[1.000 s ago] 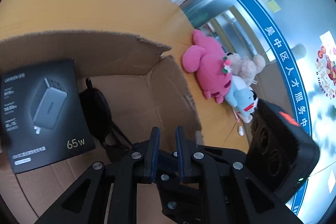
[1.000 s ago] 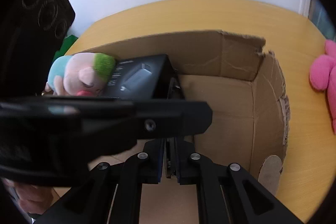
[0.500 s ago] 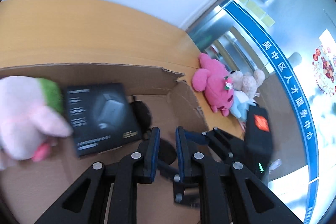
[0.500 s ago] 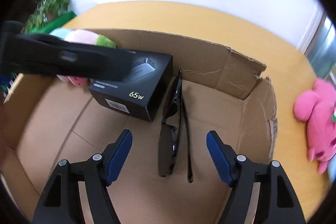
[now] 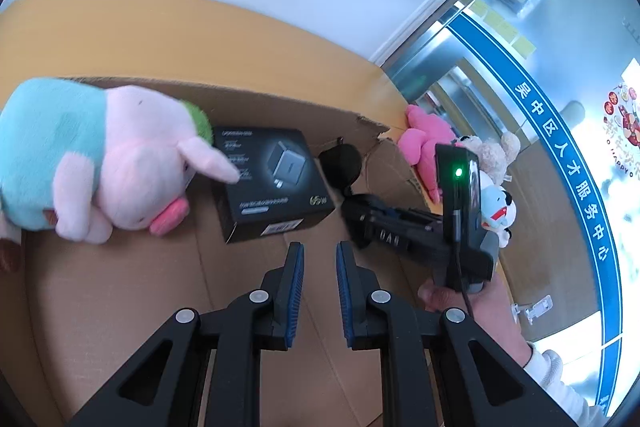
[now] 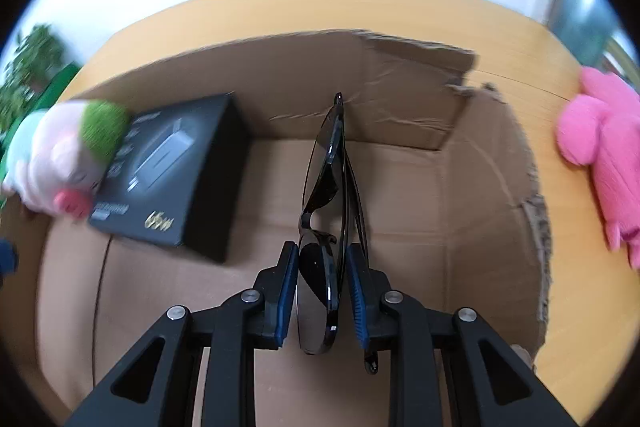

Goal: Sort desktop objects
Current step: 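Carry the sunglasses into the box and open the right gripper, then move the left gripper to the white phone stand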

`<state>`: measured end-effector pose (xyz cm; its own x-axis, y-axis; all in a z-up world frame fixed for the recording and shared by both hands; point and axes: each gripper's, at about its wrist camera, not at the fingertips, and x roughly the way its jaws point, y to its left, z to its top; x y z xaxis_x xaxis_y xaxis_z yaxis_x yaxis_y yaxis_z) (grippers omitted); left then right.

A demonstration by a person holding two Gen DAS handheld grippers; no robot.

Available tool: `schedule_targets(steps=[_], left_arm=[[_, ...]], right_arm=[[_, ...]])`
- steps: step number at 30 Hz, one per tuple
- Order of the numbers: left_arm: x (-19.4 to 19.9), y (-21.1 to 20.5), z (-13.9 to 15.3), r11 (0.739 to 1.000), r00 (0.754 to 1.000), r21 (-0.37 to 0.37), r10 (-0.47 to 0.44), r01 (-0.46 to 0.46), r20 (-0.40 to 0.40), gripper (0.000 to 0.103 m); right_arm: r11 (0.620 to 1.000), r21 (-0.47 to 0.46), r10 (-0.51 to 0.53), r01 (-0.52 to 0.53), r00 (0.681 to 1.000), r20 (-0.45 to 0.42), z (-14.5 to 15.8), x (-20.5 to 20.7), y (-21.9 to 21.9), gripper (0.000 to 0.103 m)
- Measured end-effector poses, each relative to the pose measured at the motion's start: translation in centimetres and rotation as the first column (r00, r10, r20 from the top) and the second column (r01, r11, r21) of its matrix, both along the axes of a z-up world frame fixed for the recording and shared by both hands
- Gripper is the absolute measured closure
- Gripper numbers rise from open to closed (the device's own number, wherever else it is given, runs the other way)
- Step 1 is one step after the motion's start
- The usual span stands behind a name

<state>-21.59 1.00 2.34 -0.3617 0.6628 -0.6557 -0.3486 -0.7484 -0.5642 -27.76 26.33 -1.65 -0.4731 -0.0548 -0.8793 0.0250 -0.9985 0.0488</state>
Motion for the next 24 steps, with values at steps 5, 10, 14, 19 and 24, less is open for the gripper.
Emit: schedule_targets(steps=[5,10,14,19,24], left_arm=[[1.2,-1.2,0.1,0.999,0.999,-0.033,0.026,-0.027,-0.020,0.085],[2.9,-2.4,1.1,0.992,0.994,-0.099,0.077,-0.084,-0.078,0.058],[4.9,-3.3,2.4,0.974,0.980,-0.171,0.125,-0.151,-0.153,0.045],[8.9,-4.1,4.7,0.930,0.941,-0.256,0.191,-0.265,-0.278,0.024],[13.4,-4.4,6.5,0.903,0.904,-0.275,0.218,-0.330,-0.368,0.009]], right_arm=[[0.994,0.036,-0.102,0.102,0.995,-0.021,-0.2,0.7,0.2,0.079],[0.994,0.038,-0.104,0.105,0.994,-0.023,0.5,1.9,-0.2,0.060],[0.996,0.055,-0.060,0.065,0.995,-0.077,3.2,4.3,-1.4,0.040],[0.998,0.053,0.038,-0.029,0.985,-0.166,7.3,8.7,-2.2,0.026],[0.990,0.046,0.143,-0.136,0.950,-0.278,10.8,14.7,-2.8,0.023]])
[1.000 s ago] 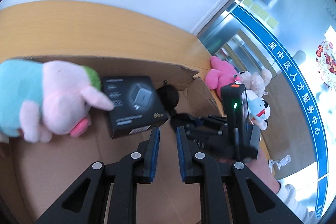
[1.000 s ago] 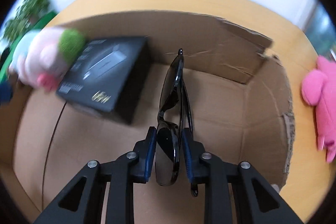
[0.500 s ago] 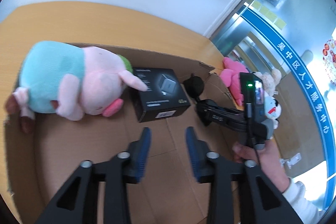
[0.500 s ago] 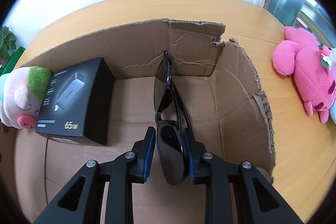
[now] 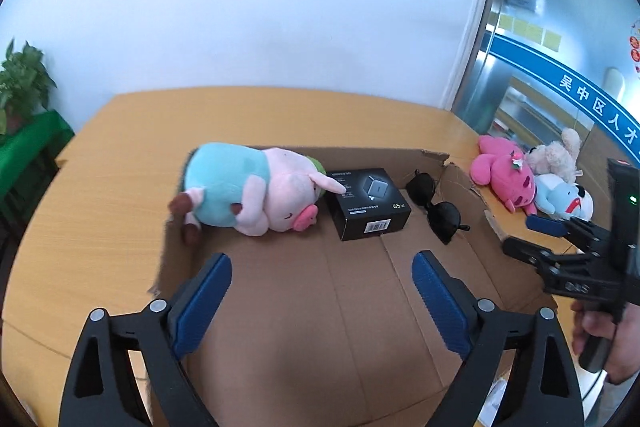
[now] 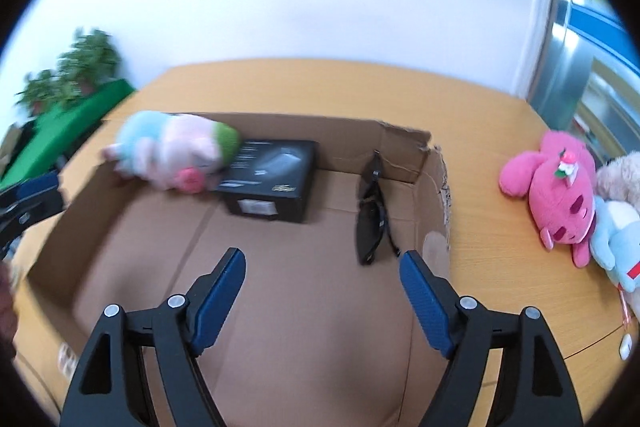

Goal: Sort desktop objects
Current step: 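Move the left gripper to the white phone stand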

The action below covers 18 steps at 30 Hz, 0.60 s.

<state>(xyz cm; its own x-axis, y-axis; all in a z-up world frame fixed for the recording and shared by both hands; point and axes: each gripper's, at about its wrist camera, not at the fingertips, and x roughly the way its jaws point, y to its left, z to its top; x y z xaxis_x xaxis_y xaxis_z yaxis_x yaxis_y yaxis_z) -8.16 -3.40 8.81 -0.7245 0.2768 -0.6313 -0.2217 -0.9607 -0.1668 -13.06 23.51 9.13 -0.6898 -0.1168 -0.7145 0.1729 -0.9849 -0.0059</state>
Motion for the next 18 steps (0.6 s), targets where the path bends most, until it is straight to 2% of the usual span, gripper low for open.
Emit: schedule_targets(steps=[2,3,7,10,13,18], left_arm=[[1.7,-0.1,0.5,0.999,0.999,-0.023,0.029,-0.030,-0.026,0.004],[2.3,-0.2,0.7,0.999,0.999,-0.034,0.039,-0.041,-0.037,0.004],[5.2,0.0,1.4,0.992,0.993,-0.093,0.080,-0.088,-0.085,0.003],[7.3,-0.2,1.3,0.990,0.988,-0.084,0.103,-0.113,-0.115,0.003],[9.9,-0.3,0.2,0.993,0.990,-0.058,0.096,-0.103,-0.105,0.003],[13.7,0.3,-3.5,0.998,0.997,-0.031,0.061,-0.062,-0.038,0.003]], right_arm=[[0.999,-0.014,0.043,-0.043,0.998,-0.036,0.8,3.0,-0.1,0.023],[0.998,-0.021,0.053,-0.054,0.998,-0.045,1.2,2.7,0.5,0.023],[0.995,-0.043,0.085,-0.089,0.993,-0.084,2.1,6.5,0.5,0.022],[0.989,-0.065,0.124,-0.129,0.989,-0.083,2.1,9.3,0.8,0.021],[0.978,-0.089,0.184,-0.187,0.982,-0.047,0.6,12.2,0.9,0.021],[0.968,-0.055,0.250,-0.246,0.962,0.107,-5.6,16.1,0.7,0.021]])
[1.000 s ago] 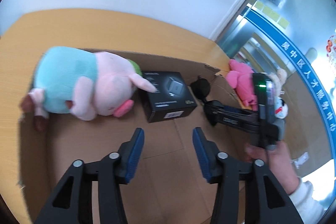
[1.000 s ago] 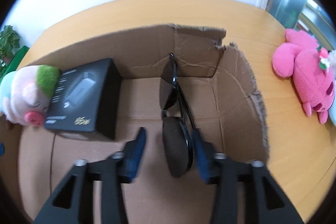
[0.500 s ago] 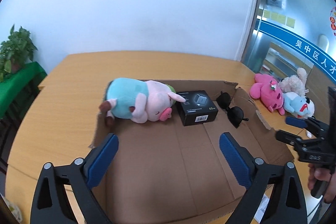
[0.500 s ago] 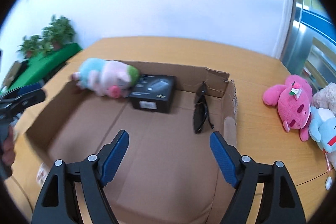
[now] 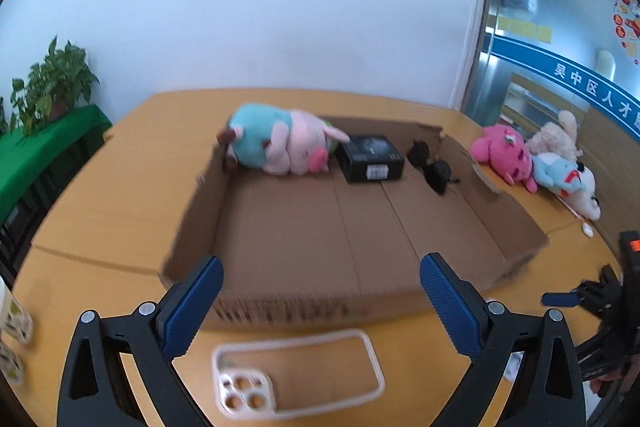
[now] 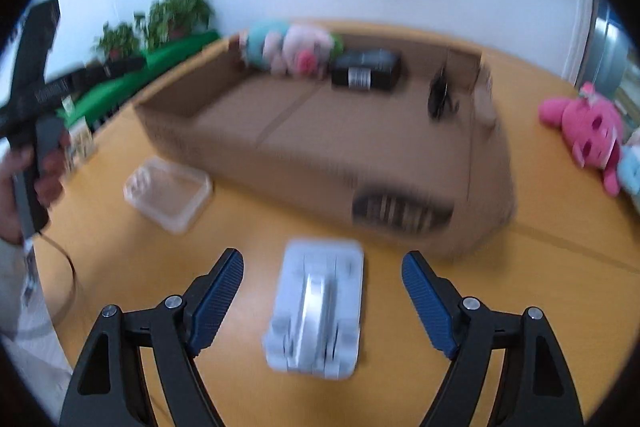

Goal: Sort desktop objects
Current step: 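Move the left gripper to the white phone stand, then grasp the white phone stand with the left gripper and lift it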

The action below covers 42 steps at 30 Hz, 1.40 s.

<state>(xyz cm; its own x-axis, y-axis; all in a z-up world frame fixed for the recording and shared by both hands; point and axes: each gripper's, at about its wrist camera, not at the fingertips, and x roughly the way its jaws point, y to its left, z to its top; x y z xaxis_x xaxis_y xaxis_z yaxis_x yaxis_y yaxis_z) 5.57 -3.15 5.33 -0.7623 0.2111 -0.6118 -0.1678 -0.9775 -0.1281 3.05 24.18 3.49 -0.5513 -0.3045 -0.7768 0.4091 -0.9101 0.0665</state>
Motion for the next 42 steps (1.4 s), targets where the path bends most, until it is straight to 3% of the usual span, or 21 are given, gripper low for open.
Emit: schedule_targets(steps=[4,6,9,14,19,22,23,27,29,30,32,36,39,42], left_arm=[[1.3,1.4,-2.5,0.997,0.996,0.051,-0.056,0.052,0.076,0.003],[1.2,2.3,-3.7,0.991,0.986,0.102,-0.101,0.088,0.129,0.003],[1.1,3.6,-4.9,0.977,0.971,0.167,-0.160,0.130,0.179,0.003],[1.2,6.1,-6.2,0.963,0.947,0.198,-0.226,0.182,0.227,0.003],[0.8,9.2,-7.7,0.934,0.906,0.248,-0.322,0.256,0.277,0.003],[0.1,11.3,-9.1,0.907,0.866,0.300,-0.386,0.294,0.318,0.004],[-0.1,12.0,-9.7,0.904,0.855,0.307,-0.396,0.298,0.336,0.005],[-0.2,14.0,-11.0,0.898,0.829,0.318,-0.415,0.305,0.375,0.005],[0.2,14.6,-11.0,0.902,0.840,0.301,-0.408,0.310,0.359,0.007],[0.3,14.9,-11.0,0.904,0.845,0.291,-0.404,0.312,0.350,0.016],[0.7,15.5,-11.0,0.921,0.863,0.242,-0.374,0.304,0.339,0.022],[1.6,16.5,-11.0,0.952,0.895,0.080,-0.304,0.294,0.326,0.051],[1.3,15.4,-10.9,0.954,0.894,0.137,-0.297,0.265,0.335,0.052],[1.4,14.5,-10.7,0.959,0.903,0.135,-0.281,0.250,0.326,0.052]], right_arm=[[0.999,0.031,-0.018,0.015,0.995,0.101,-4.3,0.8,0.0,0.022],[0.999,-0.017,-0.027,0.028,0.995,0.099,-4.6,0.8,-0.1,0.021],[1.000,-0.006,-0.025,0.025,0.997,0.078,-4.4,0.9,-0.9,0.023],[0.999,0.026,0.036,-0.039,0.996,0.087,-5.2,2.1,-3.5,0.021],[1.000,-0.013,-0.025,0.026,0.998,0.061,-5.2,2.8,-3.6,0.021],[0.999,0.038,-0.020,0.019,0.999,0.032,-5.4,2.6,-4.5,0.022],[0.999,0.040,-0.016,0.015,1.000,0.024,-5.4,2.7,-4.6,0.028],[1.000,-0.006,-0.013,0.013,1.000,0.013,-5.3,3.2,-4.4,0.031],[1.000,-0.017,-0.011,0.011,1.000,0.006,-5.3,3.4,-4.7,0.031],[1.000,-0.016,0.000,0.000,1.000,0.004,-5.3,3.6,-5.1,0.032],[0.999,-0.044,0.012,-0.012,1.000,0.006,-5.3,3.8,-5.4,0.037],[0.999,-0.032,-0.002,0.002,1.000,-0.004,-5.3,3.9,-5.9,0.036],[0.999,-0.037,-0.004,0.003,1.000,-0.008,-5.1,4.0,-5.9,0.036],[0.999,-0.046,-0.003,0.002,1.000,-0.026,-4.6,4.0,-6.2,0.037]])
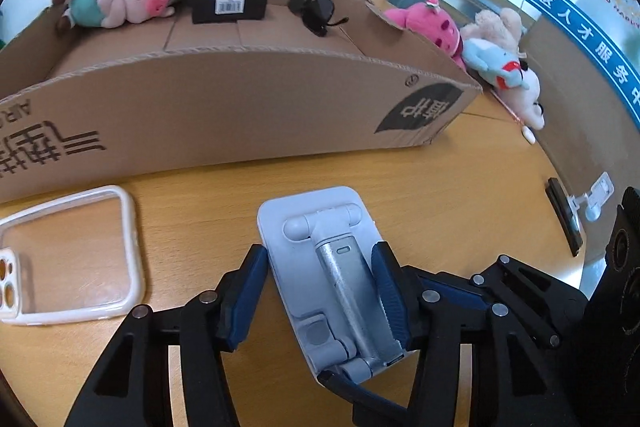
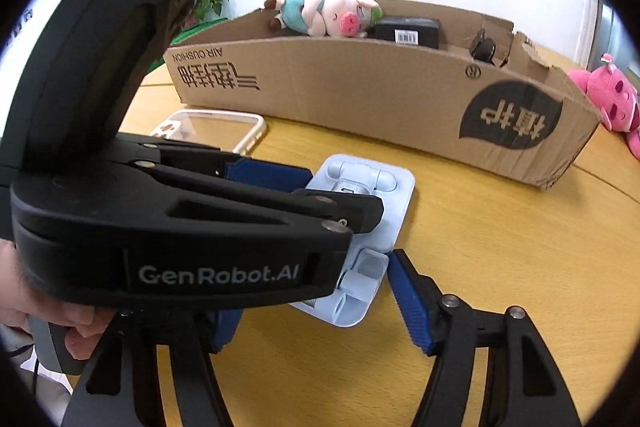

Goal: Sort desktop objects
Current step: 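Grasp the white phone stand with the left gripper and lift it, then lower the phone stand into the box beside the pig and release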

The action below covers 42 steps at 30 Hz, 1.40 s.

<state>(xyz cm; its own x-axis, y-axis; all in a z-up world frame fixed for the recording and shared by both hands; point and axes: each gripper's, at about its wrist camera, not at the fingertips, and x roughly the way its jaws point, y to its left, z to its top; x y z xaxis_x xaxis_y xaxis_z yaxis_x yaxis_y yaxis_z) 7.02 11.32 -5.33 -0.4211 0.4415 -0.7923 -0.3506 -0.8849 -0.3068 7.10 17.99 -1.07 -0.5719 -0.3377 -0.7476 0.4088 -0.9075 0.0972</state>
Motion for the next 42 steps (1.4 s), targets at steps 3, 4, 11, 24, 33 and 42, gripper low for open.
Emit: schedule_targets(steps=[3,4,11,24,33,42], left_arm=[[0.4,-0.7,1.2,1.000,1.000,-0.005,0.013,-0.013,-0.027,0.052],[0.5,-0.9,1.8,1.000,0.999,-0.003,0.014,-0.014,-0.040,0.052],[0.4,-1.7,8.8,1.000,0.981,0.023,0.025,-0.020,-0.193,0.052],[-6.9,-7.0,18.6,0.997,0.922,0.037,0.072,-0.063,-0.381,0.053],[-17.6,-13.2,17.5,0.991,0.958,0.015,0.132,-0.132,-0.254,0.053],[-24.1,-16.9,9.2,0.981,0.984,-0.072,0.177,-0.178,-0.020,0.053]], right_arm=[[1.000,-0.007,0.008,-0.008,1.000,-0.013,0.5,0.1,-0.4,0.037],[1.000,-0.005,0.010,-0.010,1.000,-0.027,0.9,0.2,-0.5,0.037],[0.999,-0.035,-0.008,0.003,0.987,-0.160,6.3,0.4,-1.1,0.037],[0.998,-0.045,0.017,-0.035,0.934,-0.357,15.4,-6.6,-4.9,0.037],[0.993,-0.061,0.077,-0.096,0.962,-0.261,15.6,-17.3,-10.0,0.037],[0.983,-0.152,0.111,-0.106,0.993,0.026,8.6,-26.5,-13.9,0.037]])
